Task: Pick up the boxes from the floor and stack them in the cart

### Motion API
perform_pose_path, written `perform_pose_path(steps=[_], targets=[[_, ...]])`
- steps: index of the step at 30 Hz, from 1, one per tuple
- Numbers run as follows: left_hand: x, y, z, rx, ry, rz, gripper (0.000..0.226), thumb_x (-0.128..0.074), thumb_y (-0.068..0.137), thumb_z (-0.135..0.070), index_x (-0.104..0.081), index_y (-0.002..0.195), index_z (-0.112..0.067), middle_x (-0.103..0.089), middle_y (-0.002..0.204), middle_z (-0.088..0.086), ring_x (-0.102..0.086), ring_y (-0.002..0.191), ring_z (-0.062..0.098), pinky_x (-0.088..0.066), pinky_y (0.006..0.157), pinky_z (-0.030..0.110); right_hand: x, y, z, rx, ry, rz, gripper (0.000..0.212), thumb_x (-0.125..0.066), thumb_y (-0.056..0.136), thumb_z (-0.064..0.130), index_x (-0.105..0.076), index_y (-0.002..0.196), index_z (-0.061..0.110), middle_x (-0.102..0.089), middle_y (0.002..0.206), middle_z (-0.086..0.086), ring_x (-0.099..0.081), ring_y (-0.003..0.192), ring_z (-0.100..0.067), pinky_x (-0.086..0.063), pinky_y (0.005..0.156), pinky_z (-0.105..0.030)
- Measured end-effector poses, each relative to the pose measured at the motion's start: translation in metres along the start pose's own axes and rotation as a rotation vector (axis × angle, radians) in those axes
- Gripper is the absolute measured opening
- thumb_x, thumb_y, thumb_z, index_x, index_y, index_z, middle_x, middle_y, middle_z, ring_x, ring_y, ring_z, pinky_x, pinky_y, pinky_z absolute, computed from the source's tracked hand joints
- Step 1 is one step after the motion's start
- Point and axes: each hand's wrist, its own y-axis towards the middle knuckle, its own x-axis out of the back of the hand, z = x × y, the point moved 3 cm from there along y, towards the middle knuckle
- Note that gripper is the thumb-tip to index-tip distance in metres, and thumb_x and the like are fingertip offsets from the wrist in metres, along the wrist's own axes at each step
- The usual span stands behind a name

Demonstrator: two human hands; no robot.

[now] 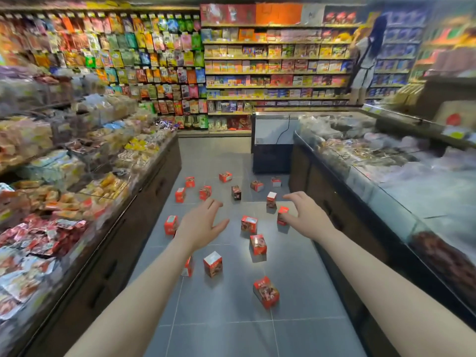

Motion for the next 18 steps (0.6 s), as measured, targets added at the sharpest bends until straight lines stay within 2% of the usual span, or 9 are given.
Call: perform_pose_path(steps=[3,6,9,13,18], targets=[[-0.030,0.057,0.026,0.006,-0.012,0.040,0.047,-0.048,0.092,-0.046,-0.047,0.128,-0.017,-0.052,0.123,0.000,-0.056,0.105,0.020,-0.041,0.075,0.029,-0.021,0.053,-0.022,-0.042,0.004,0.023,0.044,-0.058,0.089,0.039,-0.050,0.130,0.024,-0.048,0.134,0.005,-0.050,0.116,-0.011,-0.040,0.087,-0.021],[-0.060,0.110,0.043,-0.018,-0.033,0.077,0.050,-0.045,0.091,-0.051,-0.047,0.128,-0.016,-0.051,0.125,-0.001,-0.058,0.101,0.021,-0.042,0.076,0.030,-0.038,0.094,-0.045,-0.077,0.014,0.045,0.045,-0.059,0.088,0.038,-0.050,0.130,0.024,-0.048,0.134,0.005,-0.052,0.114,-0.012,-0.044,0.090,-0.024],[-0.092,0.150,0.052,-0.031,-0.063,0.128,0.048,-0.048,0.092,-0.047,-0.046,0.130,-0.016,-0.050,0.127,-0.001,-0.055,0.108,0.020,-0.043,0.079,0.032,-0.058,0.124,-0.069,-0.134,0.021,0.084,0.047,-0.058,0.088,0.037,-0.048,0.132,0.023,-0.047,0.135,0.004,-0.051,0.118,-0.015,-0.046,0.095,-0.029],[-0.139,0.187,0.064,-0.054,-0.073,0.182,0.066,-0.029,0.084,-0.061,-0.051,0.124,-0.015,-0.055,0.120,0.002,-0.055,0.108,0.022,-0.045,0.079,0.033,-0.089,0.151,-0.106,-0.196,0.028,0.156,0.049,-0.058,0.089,0.039,-0.046,0.134,0.023,-0.044,0.137,0.006,-0.048,0.121,-0.014,-0.043,0.097,-0.029],[-0.215,0.230,0.081,-0.007,-0.130,0.227,0.071,-0.025,0.080,-0.063,-0.053,0.122,-0.013,-0.056,0.117,0.002,-0.056,0.104,0.023,-0.043,0.079,0.032,-0.138,0.193,-0.169,-0.210,0.033,0.254,0.050,-0.058,0.090,0.034,-0.045,0.136,0.019,-0.044,0.138,0.004,-0.043,0.127,-0.014,-0.037,0.100,-0.027]])
